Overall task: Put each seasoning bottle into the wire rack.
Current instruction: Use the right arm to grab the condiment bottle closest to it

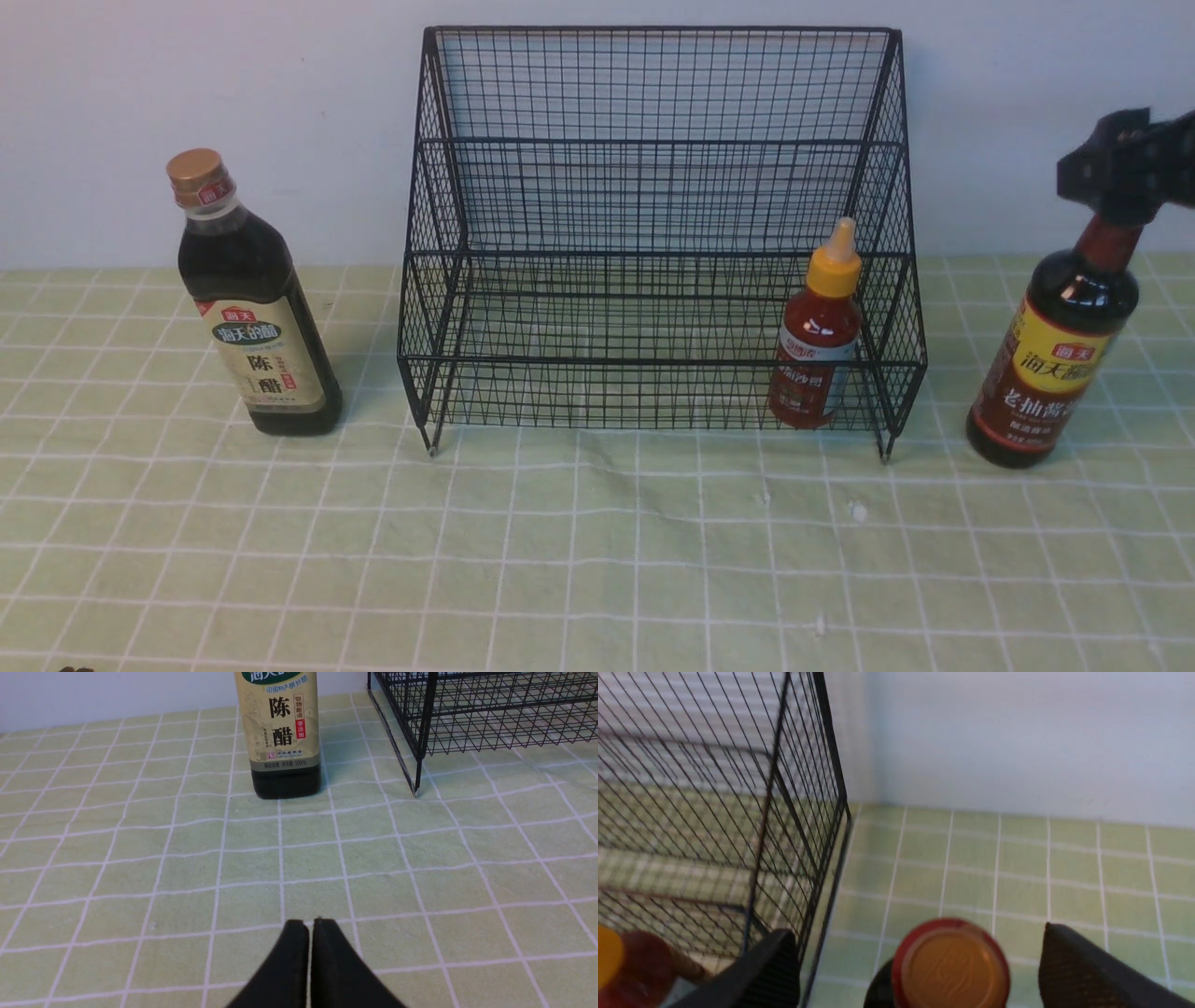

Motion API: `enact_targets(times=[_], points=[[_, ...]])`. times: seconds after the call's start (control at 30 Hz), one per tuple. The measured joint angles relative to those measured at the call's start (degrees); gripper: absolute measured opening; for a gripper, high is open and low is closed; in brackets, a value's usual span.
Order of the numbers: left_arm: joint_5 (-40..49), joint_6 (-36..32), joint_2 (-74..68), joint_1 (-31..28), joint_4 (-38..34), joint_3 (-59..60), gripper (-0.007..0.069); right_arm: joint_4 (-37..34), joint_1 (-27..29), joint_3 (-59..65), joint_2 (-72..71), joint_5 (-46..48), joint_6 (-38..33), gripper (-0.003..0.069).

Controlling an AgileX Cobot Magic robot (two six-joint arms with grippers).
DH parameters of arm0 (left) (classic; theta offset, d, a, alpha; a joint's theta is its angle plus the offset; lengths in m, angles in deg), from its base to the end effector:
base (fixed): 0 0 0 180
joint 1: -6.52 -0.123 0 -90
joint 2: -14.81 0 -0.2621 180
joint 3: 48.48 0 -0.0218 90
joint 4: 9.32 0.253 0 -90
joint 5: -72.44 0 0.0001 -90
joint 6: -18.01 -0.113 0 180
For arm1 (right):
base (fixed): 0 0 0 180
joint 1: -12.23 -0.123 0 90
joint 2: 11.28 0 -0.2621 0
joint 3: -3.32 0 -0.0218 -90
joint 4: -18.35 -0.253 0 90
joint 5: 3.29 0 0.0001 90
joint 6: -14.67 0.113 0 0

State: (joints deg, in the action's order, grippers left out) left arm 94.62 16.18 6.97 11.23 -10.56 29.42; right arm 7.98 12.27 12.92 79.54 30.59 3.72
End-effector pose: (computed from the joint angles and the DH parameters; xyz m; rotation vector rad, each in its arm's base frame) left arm 0.0981 -0.0090 0.1644 0.0942 1.8815 -0.0559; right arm 0.3375 0.0111 0.2828 -0.0962 2.3316 0.0969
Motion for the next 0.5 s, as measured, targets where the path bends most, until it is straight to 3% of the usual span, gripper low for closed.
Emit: enact_targets(times=[0.17,0.27,0.33,0.37,0.43,0.5], points=[[0.0,0.0,0.0,0.0,0.0,0.0,-0.0006,2.07,0.0,0.0,3.33,1.64,0.0,0.0634],[0.0,0.0,0.0,0.0,0.0,0.0,-0.0006,2.36,0.0,0.0,4.94,1.38,0.0,0.0527],[0.0,0.0,0.0,0.0,0.0,0.0,-0.0006,2.36,0.0,0.0,5.02,0.81,0.0,0.0418],[0.0,0.0,0.0,0.0,0.0,0.0,-0.0006,2.38,0.0,0.0,5.02,0.45,0.0,0.0325],[0.0,0.0,0.0,0.0,0.0,0.0,-0.0006,2.39,0.0,0.0,4.96,0.34,0.16,0.0268],[0.0,0.0,0.0,0.0,0.0,0.0,-0.0006,2.39,0.0,0.0,4.71,0.34,0.16,0.0281]])
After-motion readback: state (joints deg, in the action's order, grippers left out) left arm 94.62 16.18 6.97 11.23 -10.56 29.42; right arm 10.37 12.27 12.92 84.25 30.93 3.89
